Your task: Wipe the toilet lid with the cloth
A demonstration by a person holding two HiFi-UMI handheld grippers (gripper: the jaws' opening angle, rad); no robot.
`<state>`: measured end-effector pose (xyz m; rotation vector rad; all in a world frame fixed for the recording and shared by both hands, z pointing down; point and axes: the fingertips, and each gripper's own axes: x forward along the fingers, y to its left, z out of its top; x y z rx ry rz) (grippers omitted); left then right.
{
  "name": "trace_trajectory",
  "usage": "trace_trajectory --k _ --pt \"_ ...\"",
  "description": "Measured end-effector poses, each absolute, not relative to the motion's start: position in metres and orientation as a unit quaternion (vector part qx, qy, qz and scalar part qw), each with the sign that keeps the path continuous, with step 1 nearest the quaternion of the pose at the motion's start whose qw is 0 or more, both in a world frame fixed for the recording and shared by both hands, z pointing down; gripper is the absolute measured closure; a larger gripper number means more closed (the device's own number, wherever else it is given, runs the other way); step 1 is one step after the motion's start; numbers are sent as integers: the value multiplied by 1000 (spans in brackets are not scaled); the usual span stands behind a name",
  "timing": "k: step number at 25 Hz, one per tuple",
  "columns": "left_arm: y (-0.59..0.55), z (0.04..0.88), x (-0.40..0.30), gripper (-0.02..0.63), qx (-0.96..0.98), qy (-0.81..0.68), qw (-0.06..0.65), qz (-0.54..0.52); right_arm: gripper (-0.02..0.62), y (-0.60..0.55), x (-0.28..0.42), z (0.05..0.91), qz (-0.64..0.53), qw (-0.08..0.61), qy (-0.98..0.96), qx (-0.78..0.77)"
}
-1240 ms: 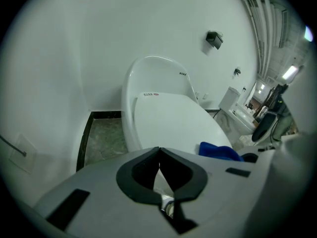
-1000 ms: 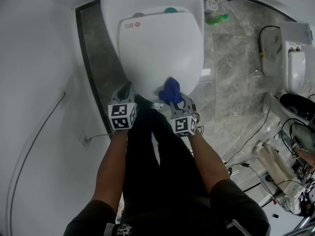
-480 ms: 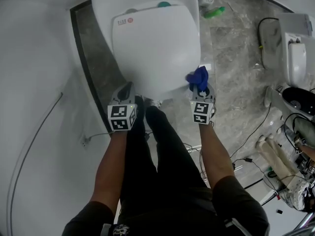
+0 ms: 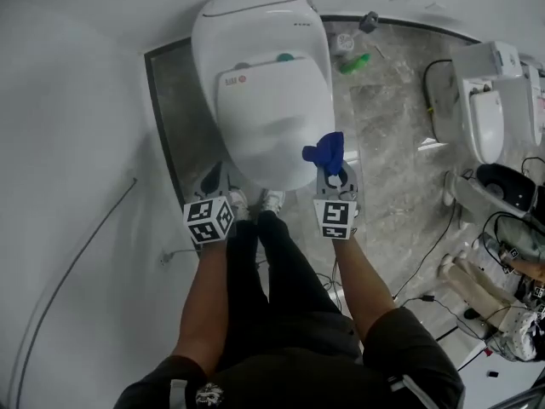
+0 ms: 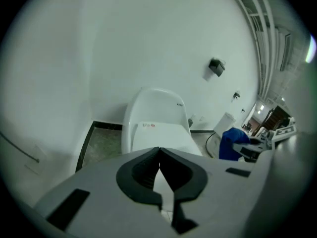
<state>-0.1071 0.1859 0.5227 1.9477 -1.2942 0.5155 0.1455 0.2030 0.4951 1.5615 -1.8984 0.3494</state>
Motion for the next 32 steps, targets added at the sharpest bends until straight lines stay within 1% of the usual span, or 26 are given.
trace_trajectory --k 4,6,9,12,15,19,23,27,29,32 --pt "165 445 -100 594 798 -461 347 173 523 173 118 413 127 271 -726 619" --pt "156 406 -96 594 820 -432 341 156 522 158 109 382 114 261 -728 624" --pt "143 359 -106 594 840 -419 308 153 523 148 93 352 101 255 -733 623" --pt "121 309 -118 594 849 -428 283 129 523 134 75 302 67 236 -742 624" --pt "105 260 -119 594 862 -431 244 113 523 123 60 251 30 215 -748 627" --pt "100 207 -117 595 875 -428 195 117 523 120 41 195 6 191 -765 615" --pt "111 182 -113 594 879 -431 160 128 523 130 28 160 -27 165 -791 588" --pt "115 178 -103 594 874 -441 167 116 523 133 30 150 -32 155 -804 573" --pt "125 164 -86 594 874 -442 165 110 523 140 41 140 -33 148 -809 568" --pt "151 134 -46 594 879 -444 141 104 523 161 74 119 -38 129 -814 565"
